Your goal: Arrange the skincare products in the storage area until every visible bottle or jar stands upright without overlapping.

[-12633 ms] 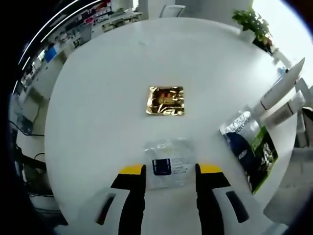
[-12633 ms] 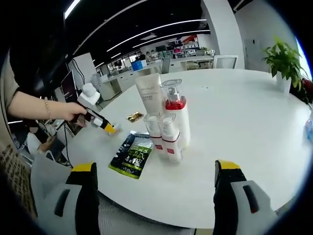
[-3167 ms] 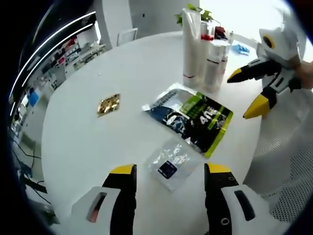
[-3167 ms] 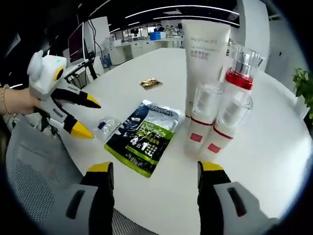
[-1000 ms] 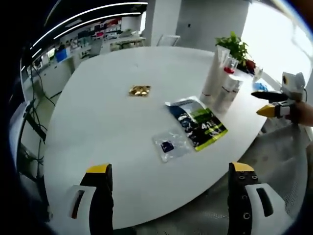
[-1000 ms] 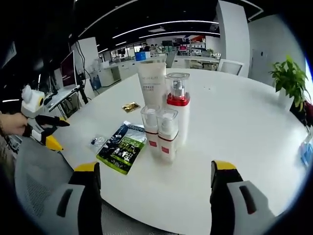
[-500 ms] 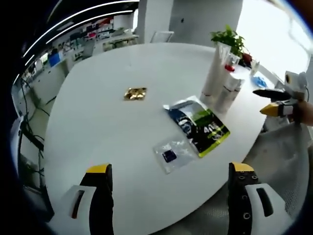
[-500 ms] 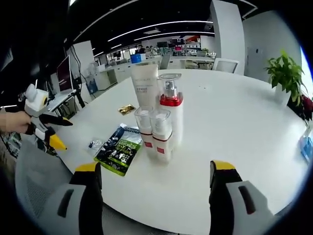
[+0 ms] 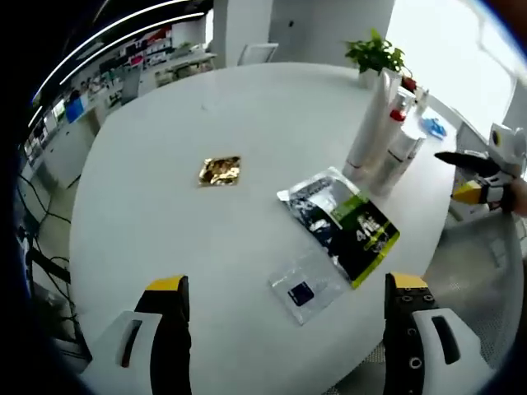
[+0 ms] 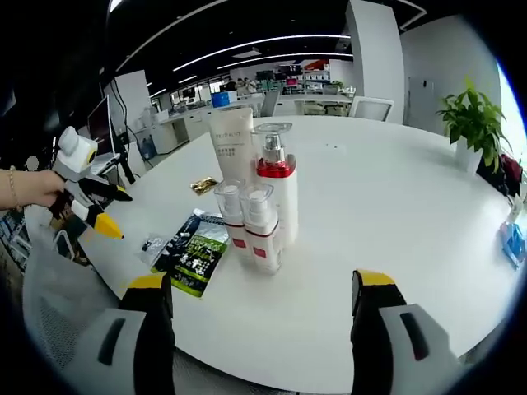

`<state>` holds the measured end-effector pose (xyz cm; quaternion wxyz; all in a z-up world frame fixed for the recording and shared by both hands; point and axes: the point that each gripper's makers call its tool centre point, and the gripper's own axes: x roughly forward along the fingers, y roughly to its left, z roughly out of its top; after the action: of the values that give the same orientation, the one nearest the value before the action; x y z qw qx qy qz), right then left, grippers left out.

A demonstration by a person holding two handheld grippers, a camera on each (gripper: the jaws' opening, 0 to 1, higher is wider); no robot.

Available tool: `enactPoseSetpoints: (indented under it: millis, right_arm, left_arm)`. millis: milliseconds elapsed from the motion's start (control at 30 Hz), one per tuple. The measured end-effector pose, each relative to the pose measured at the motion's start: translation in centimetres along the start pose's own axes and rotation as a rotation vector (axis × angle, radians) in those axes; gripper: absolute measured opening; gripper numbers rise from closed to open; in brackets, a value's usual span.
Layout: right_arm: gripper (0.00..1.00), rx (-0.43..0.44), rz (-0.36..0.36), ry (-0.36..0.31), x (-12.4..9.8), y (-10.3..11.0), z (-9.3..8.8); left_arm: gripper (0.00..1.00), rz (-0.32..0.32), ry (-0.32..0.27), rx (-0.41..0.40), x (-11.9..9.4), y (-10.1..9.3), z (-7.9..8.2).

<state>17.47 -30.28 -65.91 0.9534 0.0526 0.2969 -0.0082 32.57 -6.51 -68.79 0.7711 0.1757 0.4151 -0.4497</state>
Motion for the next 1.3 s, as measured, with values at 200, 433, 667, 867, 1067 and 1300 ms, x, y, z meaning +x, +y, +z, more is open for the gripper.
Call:
enactPoseSetpoints:
  millis: [200,433,667,867,1067,1300]
  right_arm:
    - [0.88,0.021,-0.013,0.000,-0.1,-0.3,0.0]
    - [0.88,0.022,-0.029,0.002,-0.1,-0.6,-0.1]
    - [0.87,0.025,-0.046,0.003,-0.2,-0.9,-0.1]
    - [0.87,0.033,-0.062,0.004,-0.3,-1.3,-0.2]
    - [0.87,0.042,-0.074,0.005,-0.3,-1.5,-0.2]
    - [0.86,0.047,-0.083,0.010,-0.3,-1.7,-0.3]
  left_arm:
    - [0.97,-0.010,0.018,0.014,0.9,0.9,1.2]
    - [0.96,-0.021,0.032,0.037,2.1,1.8,2.9]
    - [0.96,-0.028,0.062,0.066,3.4,2.6,4.4]
    - [0.95,-0.042,0.098,0.045,4.7,3.1,5.6]
    - [0.94,-0.044,0.128,0.095,5.8,3.9,6.7]
    - [0.93,-0.040,0.146,0.097,7.0,4.9,7.8]
